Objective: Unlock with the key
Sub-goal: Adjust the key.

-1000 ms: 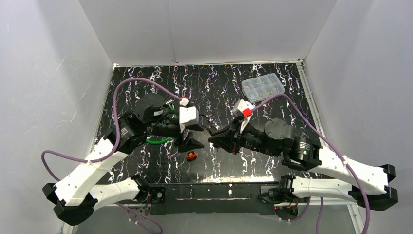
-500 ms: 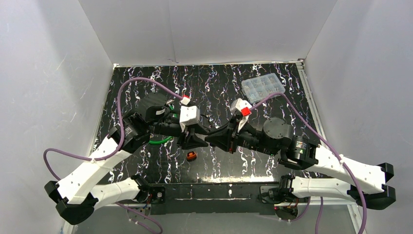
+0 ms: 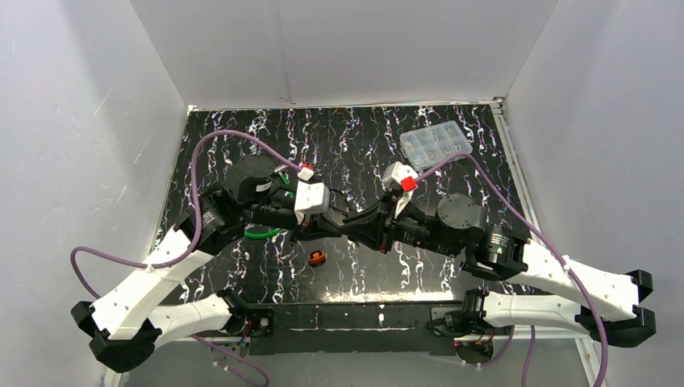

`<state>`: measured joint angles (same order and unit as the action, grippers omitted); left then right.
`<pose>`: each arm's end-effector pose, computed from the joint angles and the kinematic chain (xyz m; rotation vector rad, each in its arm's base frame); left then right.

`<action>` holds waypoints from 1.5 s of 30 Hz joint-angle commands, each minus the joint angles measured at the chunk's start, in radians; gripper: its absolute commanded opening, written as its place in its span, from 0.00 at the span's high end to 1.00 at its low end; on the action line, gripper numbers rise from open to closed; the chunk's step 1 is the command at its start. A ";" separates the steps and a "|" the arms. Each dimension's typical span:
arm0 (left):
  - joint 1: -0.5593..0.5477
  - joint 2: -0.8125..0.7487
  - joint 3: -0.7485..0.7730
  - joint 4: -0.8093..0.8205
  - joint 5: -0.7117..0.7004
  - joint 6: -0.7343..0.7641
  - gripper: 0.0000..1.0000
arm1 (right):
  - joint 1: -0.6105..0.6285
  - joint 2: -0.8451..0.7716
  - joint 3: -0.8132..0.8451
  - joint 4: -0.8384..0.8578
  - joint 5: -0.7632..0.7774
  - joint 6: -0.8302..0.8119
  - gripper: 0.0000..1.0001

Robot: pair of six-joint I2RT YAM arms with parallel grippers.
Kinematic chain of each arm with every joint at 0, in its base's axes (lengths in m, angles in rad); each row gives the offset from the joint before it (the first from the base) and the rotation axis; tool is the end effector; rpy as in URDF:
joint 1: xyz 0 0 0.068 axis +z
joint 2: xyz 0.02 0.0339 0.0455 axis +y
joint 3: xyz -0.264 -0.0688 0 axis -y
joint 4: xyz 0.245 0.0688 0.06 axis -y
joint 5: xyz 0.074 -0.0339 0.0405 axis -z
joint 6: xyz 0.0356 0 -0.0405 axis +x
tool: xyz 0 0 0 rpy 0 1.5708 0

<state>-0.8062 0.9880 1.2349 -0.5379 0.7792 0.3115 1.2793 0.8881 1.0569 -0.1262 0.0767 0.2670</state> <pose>0.1154 -0.1564 0.4235 1.4412 1.2521 -1.0596 0.0584 0.1853 0.4233 -0.7408 1.4725 1.1551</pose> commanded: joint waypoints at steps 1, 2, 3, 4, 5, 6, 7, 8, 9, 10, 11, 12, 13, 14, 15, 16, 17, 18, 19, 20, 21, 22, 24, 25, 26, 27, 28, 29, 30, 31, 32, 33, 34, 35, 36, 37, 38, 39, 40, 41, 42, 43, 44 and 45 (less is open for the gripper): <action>0.005 -0.020 0.098 -0.092 -0.073 0.119 1.00 | 0.005 -0.017 0.032 -0.053 -0.040 0.022 0.99; 0.005 -0.021 0.110 -0.114 -0.076 0.138 1.00 | 0.004 -0.029 0.025 -0.061 -0.042 0.023 0.99; 0.005 -0.021 0.123 -0.136 -0.075 0.156 1.00 | 0.004 -0.040 0.020 -0.067 -0.044 0.023 0.97; 0.004 -0.020 0.134 -0.157 -0.073 0.169 1.00 | 0.004 -0.048 0.018 -0.075 -0.046 0.022 0.93; 0.004 -0.019 0.145 -0.178 -0.069 0.179 1.00 | 0.005 -0.054 0.020 -0.084 -0.048 0.019 0.89; 0.004 -0.015 0.156 -0.199 -0.065 0.190 1.00 | 0.005 -0.058 0.024 -0.096 -0.050 0.015 0.86; 0.004 -0.010 0.167 -0.217 -0.062 0.196 1.00 | 0.005 -0.060 0.029 -0.109 -0.051 0.012 0.83; 0.004 -0.006 0.177 -0.230 -0.059 0.198 1.00 | 0.005 -0.060 0.033 -0.120 -0.052 0.009 0.78; 0.004 0.000 0.187 -0.244 -0.057 0.205 1.00 | 0.005 -0.059 0.035 -0.130 -0.055 0.006 0.73; 0.005 0.007 0.198 -0.259 -0.054 0.213 1.00 | 0.005 -0.058 0.038 -0.135 -0.056 0.005 0.69; 0.004 0.014 0.208 -0.269 -0.052 0.217 1.00 | 0.005 -0.057 0.040 -0.141 -0.055 0.005 0.65; 0.004 0.021 0.217 -0.276 -0.053 0.218 1.00 | 0.004 -0.056 0.043 -0.145 -0.055 0.004 0.63; 0.005 0.026 0.224 -0.280 -0.053 0.218 1.00 | 0.004 -0.054 0.044 -0.148 -0.055 0.004 0.62; 0.005 0.028 0.228 -0.281 -0.053 0.216 1.00 | 0.005 -0.054 0.044 -0.148 -0.054 0.004 0.60; 0.004 0.030 0.230 -0.280 -0.053 0.214 1.00 | 0.004 -0.054 0.043 -0.145 -0.055 0.004 0.58; 0.005 0.032 0.232 -0.278 -0.054 0.209 1.00 | 0.004 -0.056 0.041 -0.139 -0.056 0.003 0.56; 0.005 0.036 0.234 -0.277 -0.057 0.202 1.00 | 0.005 -0.058 0.040 -0.133 -0.054 0.001 0.53; 0.004 0.038 0.235 -0.276 -0.061 0.196 1.00 | 0.004 -0.060 0.040 -0.129 -0.048 -0.004 0.50; 0.005 0.040 0.236 -0.277 -0.065 0.192 1.00 | 0.004 -0.064 0.042 -0.128 -0.037 -0.012 0.46; 0.004 0.041 0.237 -0.280 -0.067 0.189 1.00 | 0.005 -0.069 0.048 -0.133 -0.017 -0.025 0.41; 0.004 0.042 0.240 -0.286 -0.069 0.189 1.00 | 0.005 -0.079 0.054 -0.138 0.001 -0.045 0.38; 0.005 0.045 0.245 -0.294 -0.070 0.189 1.00 | 0.005 -0.093 0.055 -0.135 0.008 -0.072 0.36; 0.005 0.054 0.261 -0.318 -0.065 0.189 1.00 | 0.005 -0.128 0.040 -0.104 0.001 -0.136 0.33; 0.005 0.061 0.270 -0.333 -0.062 0.191 1.00 | 0.005 -0.140 0.035 -0.092 0.006 -0.165 0.31; 0.004 0.069 0.278 -0.348 -0.059 0.193 1.00 | 0.005 -0.145 0.037 -0.088 0.019 -0.186 0.29; 0.004 0.077 0.285 -0.363 -0.059 0.197 1.00 | 0.005 -0.141 0.047 -0.092 0.027 -0.210 0.28; 0.005 0.083 0.290 -0.374 -0.059 0.202 1.00 | 0.005 -0.130 0.066 -0.104 0.035 -0.231 0.28; 0.005 0.089 0.294 -0.381 -0.061 0.204 1.00 | 0.005 -0.113 0.087 -0.119 0.034 -0.248 0.28; 0.005 0.095 0.298 -0.386 -0.065 0.207 1.00 | 0.004 -0.094 0.105 -0.129 0.030 -0.260 0.28; 0.004 0.098 0.303 -0.391 -0.067 0.208 1.00 | 0.004 -0.076 0.123 -0.135 0.025 -0.263 0.29; 0.004 0.101 0.308 -0.397 -0.066 0.211 1.00 | 0.005 -0.059 0.135 -0.138 0.018 -0.264 0.29; 0.004 0.106 0.316 -0.405 -0.062 0.216 1.00 | 0.005 -0.041 0.144 -0.136 0.013 -0.272 0.29; 0.004 0.111 0.322 -0.414 -0.058 0.218 1.00 | 0.004 -0.027 0.149 -0.132 0.009 -0.294 0.29; 0.005 0.114 0.327 -0.423 -0.055 0.219 1.00 | 0.004 -0.013 0.156 -0.131 0.004 -0.301 0.29; 0.005 0.116 0.331 -0.430 -0.051 0.219 1.00 | 0.003 0.001 0.167 -0.136 -0.001 -0.308 0.29; 0.004 0.116 0.336 -0.438 -0.048 0.220 1.00 | 0.003 0.015 0.183 -0.147 -0.006 -0.313 0.29; 0.005 0.117 0.341 -0.447 -0.045 0.221 1.00 | 0.000 0.028 0.199 -0.162 -0.014 -0.316 0.29; 0.005 0.118 0.342 -0.457 -0.043 0.226 1.00 | -0.003 0.039 0.215 -0.175 -0.023 -0.317 0.29; 0.004 0.117 0.344 -0.465 -0.040 0.233 1.00 | -0.007 0.048 0.227 -0.187 -0.031 -0.317 0.29; 0.004 0.116 0.346 -0.470 -0.038 0.237 1.00 | -0.010 0.057 0.236 -0.197 -0.041 -0.316 0.29; 0.005 0.116 0.349 -0.476 -0.034 0.239 1.00 | -0.014 0.064 0.242 -0.210 -0.049 -0.316 0.29; 0.005 0.116 0.350 -0.479 -0.032 0.239 1.00 | -0.018 0.070 0.246 -0.224 -0.053 -0.310 0.29; 0.005 0.116 0.352 -0.481 -0.030 0.239 1.00 | -0.022 0.073 0.252 -0.238 -0.059 -0.302 0.29; 0.005 0.114 0.354 -0.483 -0.028 0.235 1.00 | -0.025 0.076 0.257 -0.250 -0.065 -0.294 0.28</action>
<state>-0.8063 1.1130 1.5523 -0.9764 0.7183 0.5355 1.2682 0.9710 1.2428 -0.3494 0.0461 -0.0238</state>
